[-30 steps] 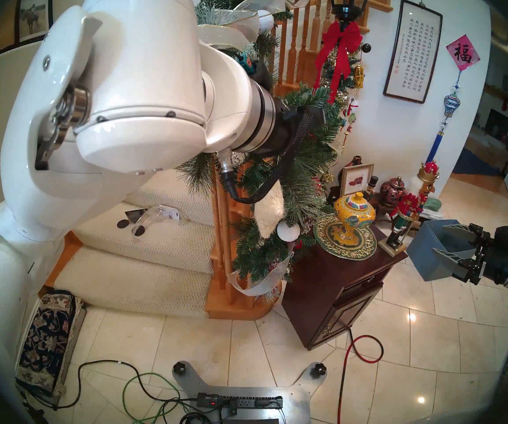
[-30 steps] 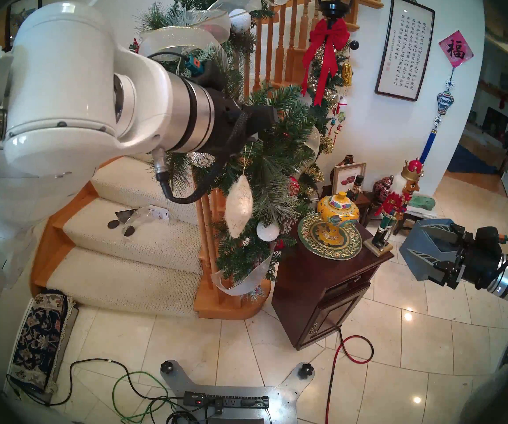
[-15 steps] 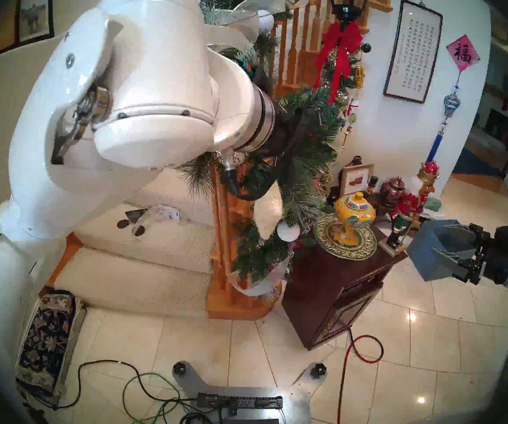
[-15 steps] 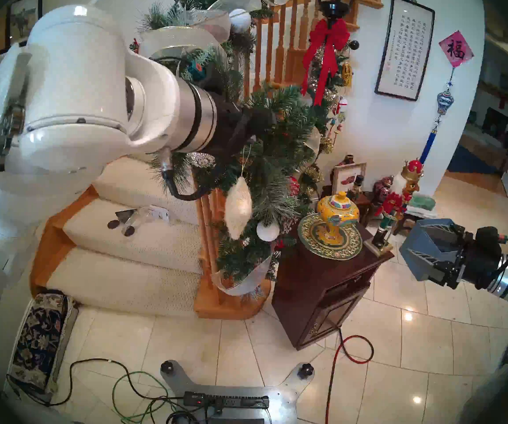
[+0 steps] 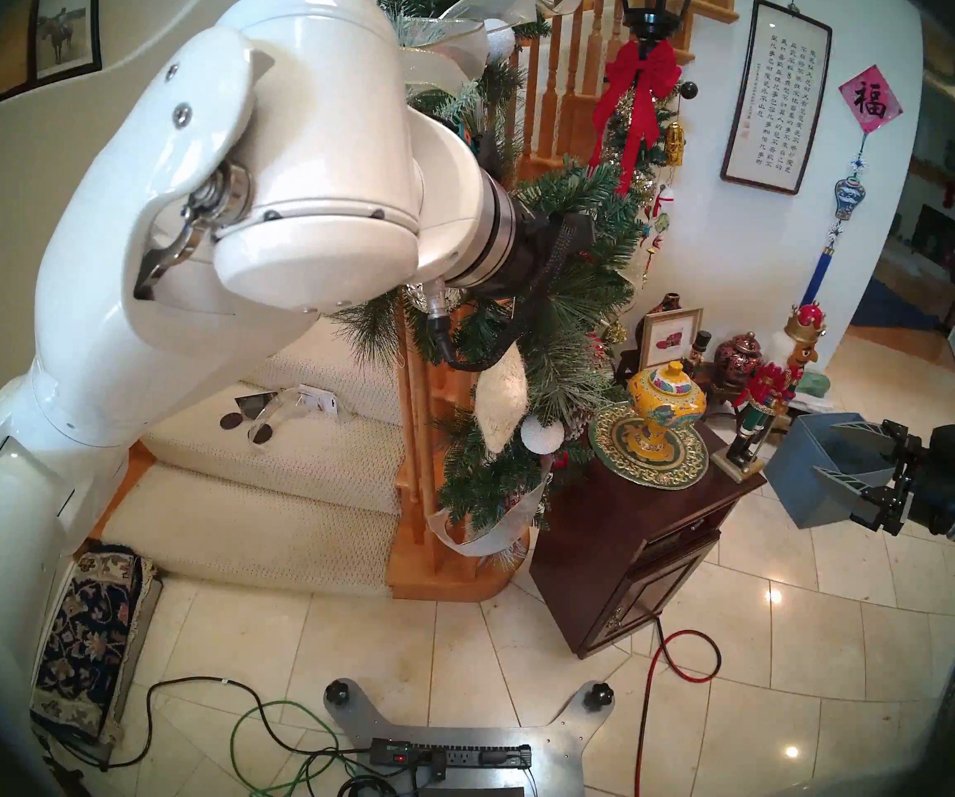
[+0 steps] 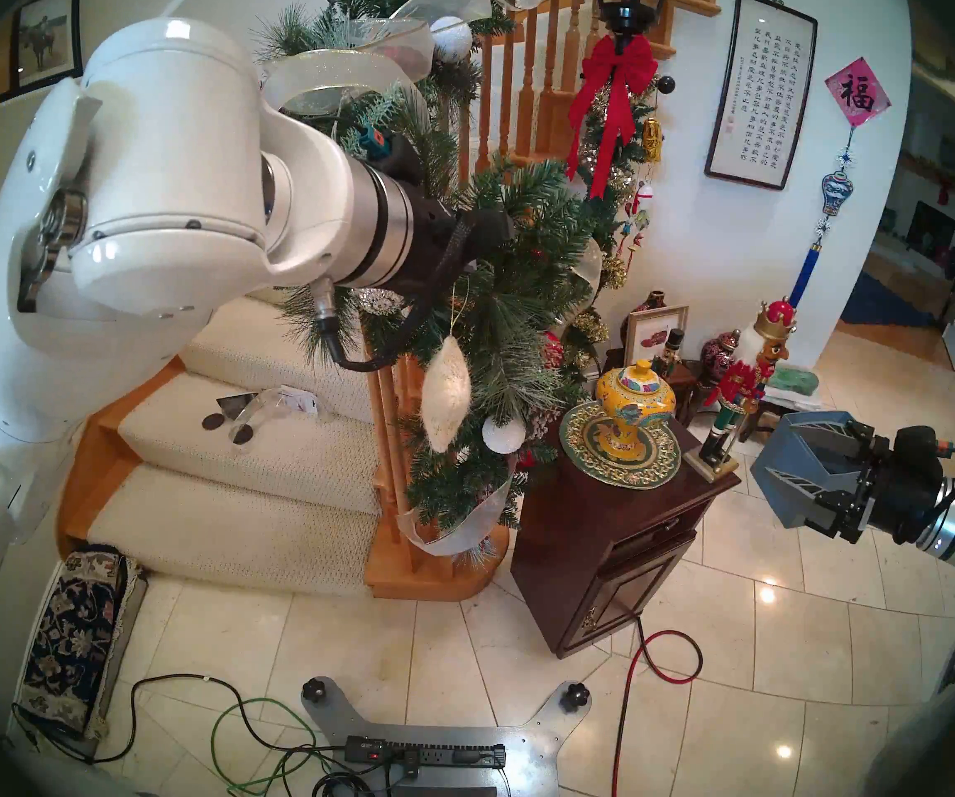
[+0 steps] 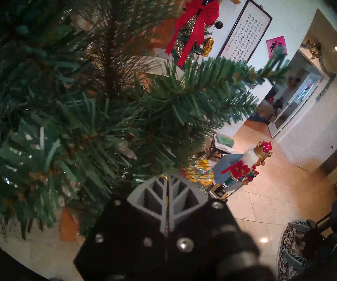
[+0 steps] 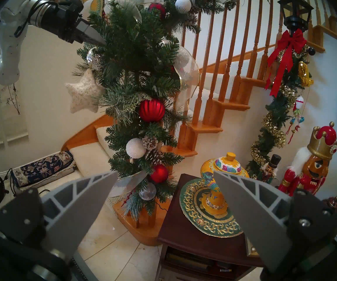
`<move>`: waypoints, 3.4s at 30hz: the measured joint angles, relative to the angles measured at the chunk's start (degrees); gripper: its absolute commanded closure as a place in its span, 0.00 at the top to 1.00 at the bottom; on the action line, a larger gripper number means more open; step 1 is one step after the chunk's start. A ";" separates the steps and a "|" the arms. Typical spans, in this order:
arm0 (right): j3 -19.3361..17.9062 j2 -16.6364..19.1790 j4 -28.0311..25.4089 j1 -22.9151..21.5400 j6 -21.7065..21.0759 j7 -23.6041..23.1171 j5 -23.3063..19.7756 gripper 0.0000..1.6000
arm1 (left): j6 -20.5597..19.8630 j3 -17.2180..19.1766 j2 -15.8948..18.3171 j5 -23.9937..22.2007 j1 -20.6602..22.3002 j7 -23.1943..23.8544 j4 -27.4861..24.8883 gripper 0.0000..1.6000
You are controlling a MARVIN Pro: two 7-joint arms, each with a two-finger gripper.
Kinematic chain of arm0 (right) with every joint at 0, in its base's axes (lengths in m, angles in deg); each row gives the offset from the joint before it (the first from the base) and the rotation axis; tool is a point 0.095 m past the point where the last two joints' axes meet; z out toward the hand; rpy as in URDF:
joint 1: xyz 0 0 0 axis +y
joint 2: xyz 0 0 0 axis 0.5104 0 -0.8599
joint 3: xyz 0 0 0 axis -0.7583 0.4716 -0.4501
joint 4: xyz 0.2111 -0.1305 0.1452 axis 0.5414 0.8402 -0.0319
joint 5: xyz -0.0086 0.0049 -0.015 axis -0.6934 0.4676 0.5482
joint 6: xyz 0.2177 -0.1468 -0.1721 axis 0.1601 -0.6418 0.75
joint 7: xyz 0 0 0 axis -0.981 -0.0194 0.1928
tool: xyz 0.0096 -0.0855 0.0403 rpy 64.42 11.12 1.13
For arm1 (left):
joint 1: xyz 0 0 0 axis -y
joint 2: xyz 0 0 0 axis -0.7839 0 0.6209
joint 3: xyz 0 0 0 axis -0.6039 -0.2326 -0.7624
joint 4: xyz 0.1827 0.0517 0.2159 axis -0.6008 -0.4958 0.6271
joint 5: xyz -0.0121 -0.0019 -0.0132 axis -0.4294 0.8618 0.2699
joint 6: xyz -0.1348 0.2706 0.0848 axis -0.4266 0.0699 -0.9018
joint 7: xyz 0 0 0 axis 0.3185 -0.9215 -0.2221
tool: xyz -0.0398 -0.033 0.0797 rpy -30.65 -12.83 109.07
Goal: Hang the ornament onto the Christmas-tree-style decoration
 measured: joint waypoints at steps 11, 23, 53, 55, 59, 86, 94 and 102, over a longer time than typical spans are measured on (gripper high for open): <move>0.00 0.00 0.05 -0.01 0.00 0.00 -0.16 1.00 | -0.49 -0.79 -1.05 0.60 0.05 0.46 0.02 0.00; 0.00 0.00 0.06 -0.01 0.00 0.00 -0.21 1.00 | -1.00 -1.36 -2.00 1.16 0.12 0.85 -0.32 0.00; 0.00 0.02 0.10 -0.01 0.00 0.00 -0.33 1.00 | -2.10 -2.41 -4.02 3.01 0.42 1.90 2.20 0.00; 0.00 0.02 0.10 -0.01 0.00 0.00 -0.34 1.00 | -2.15 -2.50 -4.23 3.18 0.49 1.95 2.58 0.00; 0.00 0.02 0.10 -0.01 0.00 0.00 -0.35 1.00 | -2.24 -2.61 -4.55 3.58 0.64 2.02 3.49 0.00; 0.00 0.03 0.09 -0.01 0.00 0.00 -0.42 1.00 | -2.63 -1.59 -2.54 5.62 1.35 2.34 3.21 0.00; 0.00 0.03 0.08 -0.01 0.00 0.00 -0.38 1.00 | -2.06 -1.06 -0.48 5.58 1.20 1.92 1.43 0.00; 0.00 0.03 0.08 -0.01 0.00 0.00 -0.36 1.00 | -1.18 -0.92 1.35 5.48 0.67 1.15 0.85 0.00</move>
